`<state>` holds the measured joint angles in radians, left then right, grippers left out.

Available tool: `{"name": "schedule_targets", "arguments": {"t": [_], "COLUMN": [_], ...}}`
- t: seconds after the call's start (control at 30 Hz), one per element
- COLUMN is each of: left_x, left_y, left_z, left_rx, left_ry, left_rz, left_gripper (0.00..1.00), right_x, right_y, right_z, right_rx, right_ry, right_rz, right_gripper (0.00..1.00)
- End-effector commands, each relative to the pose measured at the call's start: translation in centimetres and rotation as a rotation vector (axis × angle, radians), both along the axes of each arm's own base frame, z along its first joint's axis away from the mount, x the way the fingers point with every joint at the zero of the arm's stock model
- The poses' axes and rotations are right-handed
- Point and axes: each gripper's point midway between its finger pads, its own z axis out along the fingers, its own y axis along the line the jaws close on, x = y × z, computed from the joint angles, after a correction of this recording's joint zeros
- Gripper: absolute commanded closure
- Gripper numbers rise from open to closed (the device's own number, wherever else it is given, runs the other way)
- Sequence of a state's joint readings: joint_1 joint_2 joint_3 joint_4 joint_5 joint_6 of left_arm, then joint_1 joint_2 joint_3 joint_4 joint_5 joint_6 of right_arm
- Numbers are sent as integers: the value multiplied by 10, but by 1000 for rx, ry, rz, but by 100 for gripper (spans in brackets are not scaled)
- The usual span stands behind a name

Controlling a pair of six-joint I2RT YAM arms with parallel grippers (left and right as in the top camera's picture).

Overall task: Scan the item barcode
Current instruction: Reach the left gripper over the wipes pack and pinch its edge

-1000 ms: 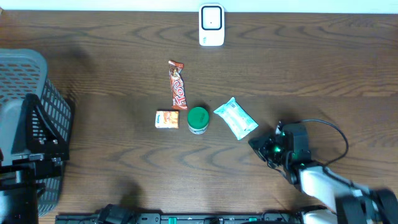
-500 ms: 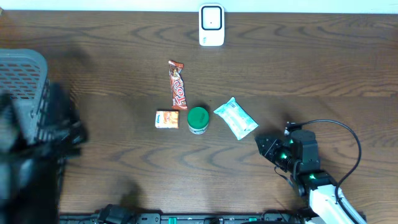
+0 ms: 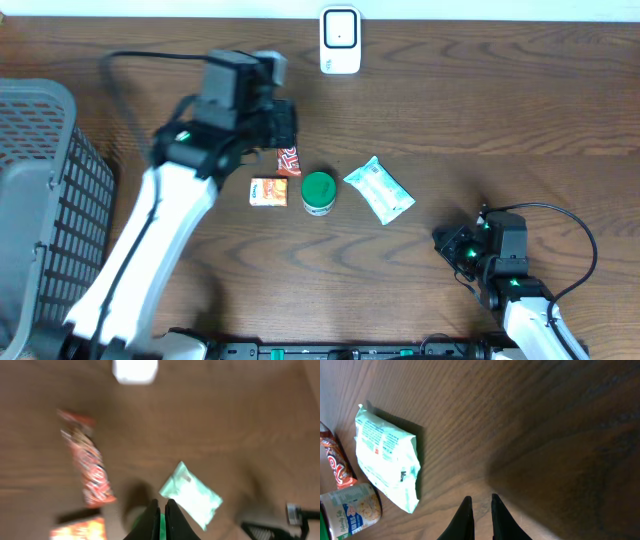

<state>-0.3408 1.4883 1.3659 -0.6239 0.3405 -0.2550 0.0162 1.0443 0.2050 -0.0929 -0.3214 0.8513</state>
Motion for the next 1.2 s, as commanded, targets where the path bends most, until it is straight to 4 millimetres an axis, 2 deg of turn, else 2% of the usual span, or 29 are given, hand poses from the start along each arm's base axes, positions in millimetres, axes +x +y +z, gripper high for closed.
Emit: {"name": "schedule_targets", "arguments": {"t": [0.0,0.2,0.27,0.33,0.63,0.83,0.93,1.17], "left_x": [-9,-12,-13,-14,-11,-20,-21,-20], "left_y": [-37,-55,-59,-63,-81,-109,-115,-117], "left_z": [-33,-97,-110,-116,-109,-115,-128,-185], "left_rx": [-60,4,16,24,16,15,17,42], "left_ry": [132,273,303,308,238,211,240,365], "left_rz": [-113,-161,-169,-184,-239,-302,-299,-253], "left_gripper": [93,93,93,93,93,93,93,93], "right_x": [4,3,2,3,7,6,4,2], "right_y": [-2,-3,0,6,26,30,29,29], "right_z": [5,-6,-10,-14,-32,-49,-55,-59], "right_rx": [-5,12,17,22,46,54,52,49], "right_ry": [-16,38,50,59,89,132,152,167], "right_rz": [-2,-51,-36,-13,21,4,3,3], "right_gripper": [91,88,86,85,80,78,78,75]}}
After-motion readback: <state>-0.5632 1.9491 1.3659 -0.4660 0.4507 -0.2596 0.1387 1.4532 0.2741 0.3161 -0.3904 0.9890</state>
